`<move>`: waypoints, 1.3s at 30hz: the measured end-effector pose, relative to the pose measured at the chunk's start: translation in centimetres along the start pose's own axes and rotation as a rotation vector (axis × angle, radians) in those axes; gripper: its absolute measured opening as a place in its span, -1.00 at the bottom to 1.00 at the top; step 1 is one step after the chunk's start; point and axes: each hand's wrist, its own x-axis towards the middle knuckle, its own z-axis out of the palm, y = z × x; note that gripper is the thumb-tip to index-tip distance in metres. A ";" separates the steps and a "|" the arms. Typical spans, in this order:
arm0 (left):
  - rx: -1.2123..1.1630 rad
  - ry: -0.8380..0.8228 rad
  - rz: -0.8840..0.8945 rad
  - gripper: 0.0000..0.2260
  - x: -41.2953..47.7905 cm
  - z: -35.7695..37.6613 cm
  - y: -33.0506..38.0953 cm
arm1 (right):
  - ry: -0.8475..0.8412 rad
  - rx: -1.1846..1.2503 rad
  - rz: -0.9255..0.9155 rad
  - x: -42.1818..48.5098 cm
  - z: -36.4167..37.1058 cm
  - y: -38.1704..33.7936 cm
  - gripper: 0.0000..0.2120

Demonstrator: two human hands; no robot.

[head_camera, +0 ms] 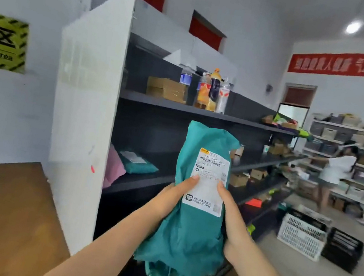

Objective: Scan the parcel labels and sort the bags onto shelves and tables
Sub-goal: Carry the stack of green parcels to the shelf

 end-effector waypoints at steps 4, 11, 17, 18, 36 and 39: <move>-0.054 0.120 -0.008 -0.66 8.0 -4.4 1.9 | -0.079 -0.056 0.098 11.4 0.6 -0.3 -0.46; -0.050 0.449 0.128 -0.72 19.5 -13.1 6.5 | -0.340 -0.066 0.190 28.0 5.5 -0.5 -0.56; 0.063 0.691 0.149 -0.75 27.0 -20.5 9.6 | -0.520 -0.065 0.300 40.8 11.8 0.9 -0.56; 0.078 0.734 0.139 -0.75 27.8 -21.7 10.0 | -0.540 -0.074 0.317 42.6 12.9 0.9 -0.55; 0.077 1.059 0.048 -0.62 30.1 -26.1 10.6 | -0.749 -0.242 0.317 49.8 17.2 1.3 -0.65; 0.239 1.151 0.072 -0.55 27.7 -23.9 11.5 | -0.699 -0.284 0.203 46.2 15.8 -1.4 -0.79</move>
